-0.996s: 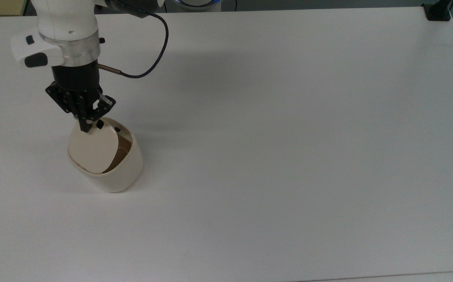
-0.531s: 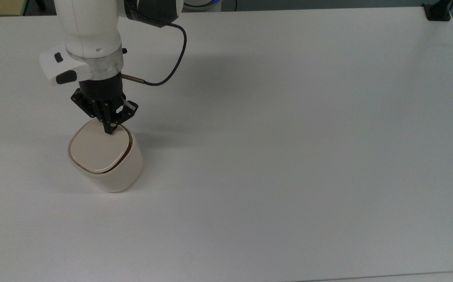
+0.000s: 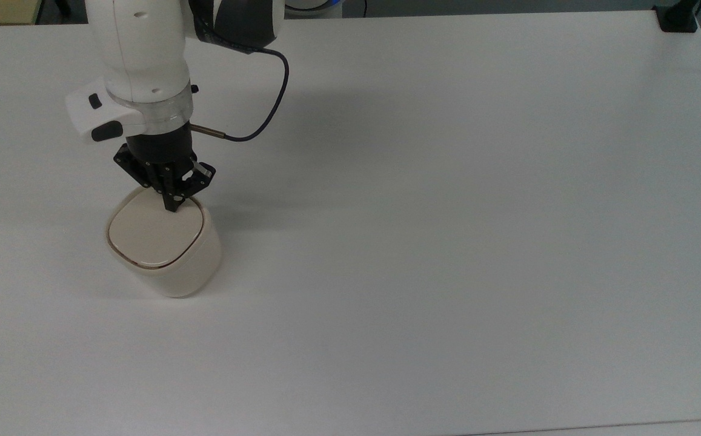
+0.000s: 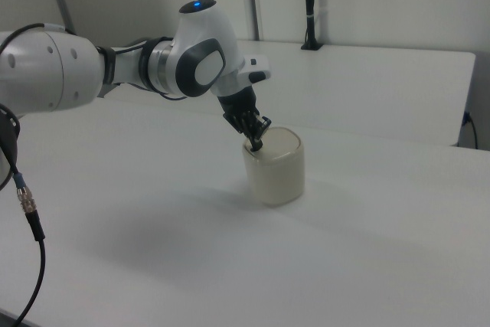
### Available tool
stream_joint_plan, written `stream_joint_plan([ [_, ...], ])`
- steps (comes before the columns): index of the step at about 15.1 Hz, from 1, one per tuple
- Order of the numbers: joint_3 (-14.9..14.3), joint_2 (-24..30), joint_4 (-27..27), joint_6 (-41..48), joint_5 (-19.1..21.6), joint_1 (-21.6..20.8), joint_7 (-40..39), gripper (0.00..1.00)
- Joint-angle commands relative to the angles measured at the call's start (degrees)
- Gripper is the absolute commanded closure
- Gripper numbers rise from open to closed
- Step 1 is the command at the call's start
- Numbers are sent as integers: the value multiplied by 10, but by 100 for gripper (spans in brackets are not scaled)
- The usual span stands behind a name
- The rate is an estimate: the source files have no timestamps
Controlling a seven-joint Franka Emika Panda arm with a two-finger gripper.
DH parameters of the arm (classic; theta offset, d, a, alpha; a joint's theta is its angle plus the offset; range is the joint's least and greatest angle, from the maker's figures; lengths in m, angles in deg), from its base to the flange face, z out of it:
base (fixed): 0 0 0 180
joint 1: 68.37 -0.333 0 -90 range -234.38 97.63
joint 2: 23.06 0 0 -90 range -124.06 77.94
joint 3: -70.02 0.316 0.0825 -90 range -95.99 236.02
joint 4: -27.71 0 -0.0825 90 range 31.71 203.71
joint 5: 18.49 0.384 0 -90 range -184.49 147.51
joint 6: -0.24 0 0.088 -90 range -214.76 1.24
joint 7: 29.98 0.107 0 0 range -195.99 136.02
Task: Close the trash bin
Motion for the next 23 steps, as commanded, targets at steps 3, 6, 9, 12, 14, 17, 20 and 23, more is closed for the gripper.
stream_joint_plan([
  [3,-2,-20,6,10,-1,-4,2,100],
  [6,-2,-20,1,11,0,-4,5,100],
  [9,-1,33,-11,39,9,-18,5,100],
  [12,-1,95,-11,111,10,-61,6,100],
  [14,-1,127,-11,174,10,-87,5,100],
  [17,-1,162,-11,252,11,-119,1,99],
  [20,-1,183,-11,323,11,-145,-33,98],
  [23,-2,189,-10,338,13,-148,-45,90],
])
